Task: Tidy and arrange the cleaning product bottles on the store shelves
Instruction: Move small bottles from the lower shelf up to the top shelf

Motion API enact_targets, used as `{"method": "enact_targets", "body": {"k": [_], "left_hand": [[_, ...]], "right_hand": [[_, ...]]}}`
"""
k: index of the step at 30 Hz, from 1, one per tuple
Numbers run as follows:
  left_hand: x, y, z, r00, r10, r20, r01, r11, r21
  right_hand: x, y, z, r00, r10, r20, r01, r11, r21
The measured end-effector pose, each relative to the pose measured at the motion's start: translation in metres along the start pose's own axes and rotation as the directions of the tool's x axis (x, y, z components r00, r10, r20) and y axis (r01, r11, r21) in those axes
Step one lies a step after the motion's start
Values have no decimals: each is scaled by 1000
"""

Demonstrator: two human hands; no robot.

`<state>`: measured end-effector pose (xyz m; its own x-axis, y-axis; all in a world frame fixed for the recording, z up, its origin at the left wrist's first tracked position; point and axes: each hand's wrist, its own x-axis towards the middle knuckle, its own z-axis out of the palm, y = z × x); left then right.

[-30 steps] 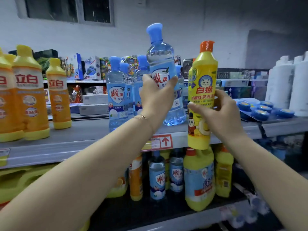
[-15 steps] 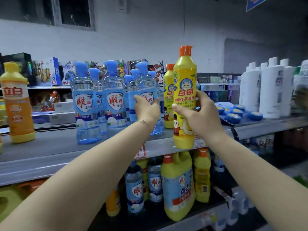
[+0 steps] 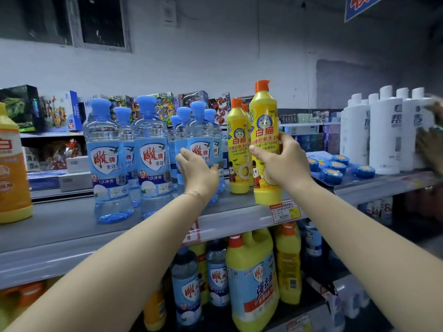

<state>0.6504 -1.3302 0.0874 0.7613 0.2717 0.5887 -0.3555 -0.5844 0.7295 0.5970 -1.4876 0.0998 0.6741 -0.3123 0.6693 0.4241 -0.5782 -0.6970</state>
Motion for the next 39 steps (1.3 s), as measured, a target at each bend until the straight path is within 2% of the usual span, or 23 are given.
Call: {"method": "enact_targets", "body": {"k": [5,13,21,24,25,27,29,31,34,39], "left_hand": [[-9,-5,-5,998,54,36,-57,996,67],[-32,-6,-12,984,163,76,-169,981,92],[-47,-17,-25,957,250,147,-275,944,182],[-56,-14,-31,938,300,174,-330,927,179],[-59,-11,-35,931,318,181,-349,921,172],[-66,-5,-44,908,379,179,-408,896,174],[-75,0,-56,875,455,167,-482,853,201],[-84,1,-71,839,513,179,-542,811,217],[-97,-8,-92,792,569,222,-611,739,284],[-126,-53,-116,761,538,362,-648,646,403]], "right_hand": [[21,5,2,999,-13,-47,13,1000,-2],[35,45,28,998,-41,-55,29,976,-215],[42,51,24,996,43,80,-24,974,-227],[27,47,16,997,78,3,-73,942,-326],[18,44,13,998,23,-54,-40,944,-327],[1,36,8,979,-173,-112,145,964,-224],[-17,24,8,921,-380,-82,371,922,-110],[-34,10,12,852,-524,-14,522,850,-62],[-61,-8,22,763,-638,106,643,766,-23],[-111,-7,42,653,-680,335,707,705,52]]}}
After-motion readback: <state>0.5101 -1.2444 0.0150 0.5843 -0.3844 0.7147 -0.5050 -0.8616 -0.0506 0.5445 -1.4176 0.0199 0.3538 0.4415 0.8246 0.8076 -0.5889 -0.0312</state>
